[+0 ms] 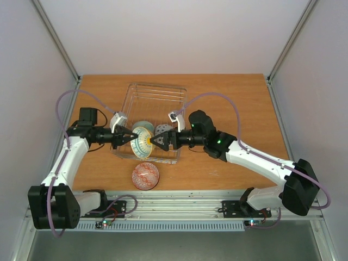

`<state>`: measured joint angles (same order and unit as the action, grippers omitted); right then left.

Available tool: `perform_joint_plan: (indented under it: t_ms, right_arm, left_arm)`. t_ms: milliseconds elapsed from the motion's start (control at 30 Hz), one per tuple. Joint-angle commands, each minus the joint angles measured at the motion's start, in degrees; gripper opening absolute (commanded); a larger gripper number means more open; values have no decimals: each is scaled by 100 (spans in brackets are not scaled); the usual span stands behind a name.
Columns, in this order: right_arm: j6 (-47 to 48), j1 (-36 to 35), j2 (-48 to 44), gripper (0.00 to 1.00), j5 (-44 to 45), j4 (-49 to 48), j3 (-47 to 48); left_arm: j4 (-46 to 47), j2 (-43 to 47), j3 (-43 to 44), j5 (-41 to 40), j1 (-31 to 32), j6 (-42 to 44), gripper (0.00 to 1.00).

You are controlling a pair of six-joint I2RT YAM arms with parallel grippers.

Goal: Load the bowls into the dish rack

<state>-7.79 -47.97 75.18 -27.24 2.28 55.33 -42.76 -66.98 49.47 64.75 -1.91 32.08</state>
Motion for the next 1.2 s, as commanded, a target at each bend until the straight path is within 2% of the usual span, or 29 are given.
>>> perform_joint_plan:
  t_ms: [0,467,633,700,833,1000,1133,1167]
  right_arm:
    - [-346,-2,29,99,-626,-844,-208]
    - [-472,-20,373,99,-837,-1234,-468]
    - [-536,-26,664,99,-993,-1470,-383]
    - [-597,-29,759,95,-1109,-1605,-345]
    - [-720,-37,874,81,-1340,-1854,-298]
    - [-768,-50,902,49,-1473,-1931,-254]
    - [-748,-55,887,8,-1526,-1927,-233]
    - [-727,-55,881,2,-1521,-1906,-229]
  left_arm:
    - [-104,95,213,464,-30,209,1]
    - [-417,20,294,740,-84,491,1]
    - [-1040,-169,472,898,-91,990,1]
    - [-1212,-228,531,940,-90,1184,1]
    - [-1292,-252,546,950,-90,1325,1]
    - [-1234,-229,525,919,-90,1278,0]
    - [-1079,-166,481,830,-89,1148,1]
    - [-1021,-140,458,806,-90,1091,0]
